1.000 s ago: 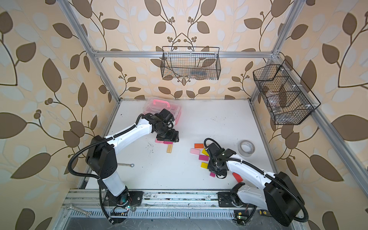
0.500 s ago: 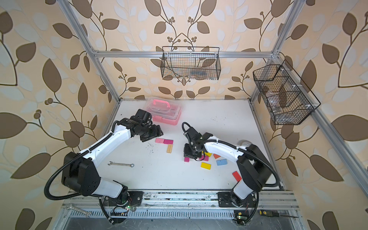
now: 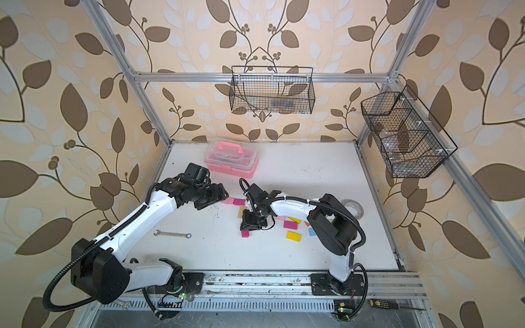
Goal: Assemble the number 7 with building blocks
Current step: Assemble the building block at the center of the board.
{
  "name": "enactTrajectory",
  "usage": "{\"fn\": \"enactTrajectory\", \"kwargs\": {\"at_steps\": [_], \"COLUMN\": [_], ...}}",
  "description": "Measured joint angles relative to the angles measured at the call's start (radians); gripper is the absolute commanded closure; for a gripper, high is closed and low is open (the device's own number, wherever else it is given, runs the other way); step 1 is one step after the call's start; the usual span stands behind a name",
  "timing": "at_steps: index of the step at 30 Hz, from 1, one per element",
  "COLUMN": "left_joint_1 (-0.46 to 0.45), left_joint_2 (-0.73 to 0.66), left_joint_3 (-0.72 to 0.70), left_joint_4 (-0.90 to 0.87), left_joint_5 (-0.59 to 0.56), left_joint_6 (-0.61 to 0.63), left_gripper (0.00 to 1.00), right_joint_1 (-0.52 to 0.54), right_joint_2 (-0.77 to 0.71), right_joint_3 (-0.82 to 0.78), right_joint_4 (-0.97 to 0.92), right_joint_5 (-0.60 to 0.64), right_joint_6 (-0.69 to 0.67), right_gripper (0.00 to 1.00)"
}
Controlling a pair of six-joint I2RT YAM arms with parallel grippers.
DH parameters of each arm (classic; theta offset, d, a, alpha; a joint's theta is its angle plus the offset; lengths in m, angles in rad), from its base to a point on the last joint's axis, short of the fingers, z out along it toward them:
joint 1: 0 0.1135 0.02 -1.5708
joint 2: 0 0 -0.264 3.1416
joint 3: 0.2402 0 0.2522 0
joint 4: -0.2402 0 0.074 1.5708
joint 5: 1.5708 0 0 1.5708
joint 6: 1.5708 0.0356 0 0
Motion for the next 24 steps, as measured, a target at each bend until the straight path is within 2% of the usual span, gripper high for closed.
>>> {"fn": "enactTrajectory", "kwargs": {"at_steps": [11, 21, 24], "left_joint_1": [0.0, 0.0, 0.0], "left_joint_2": [-0.005, -0.005, -0.005], "left_joint_3": [0.0, 0.0, 0.0], "left_joint_4": [-0.005, -0.016, -0.017], "left_joint_5": [0.0, 0.0, 0.0], "left_joint_6": [0.0, 0.0, 0.001], "left_gripper": [0.17, 0.17, 0.17], "right_joint_1": [-0.015, -0.026, -0.026], "right_joint_2": [0.075, 0.102, 0.12], "right_joint_3": [0.024, 0.05, 0.071], "right_joint_4": [0.008, 0.029, 0.041], "right_joint_5": [0.0, 0.003, 0.003], "right_joint_6": [0.023, 0.04, 0.044], "right_gripper": [0.74, 0.68, 0.62]}}
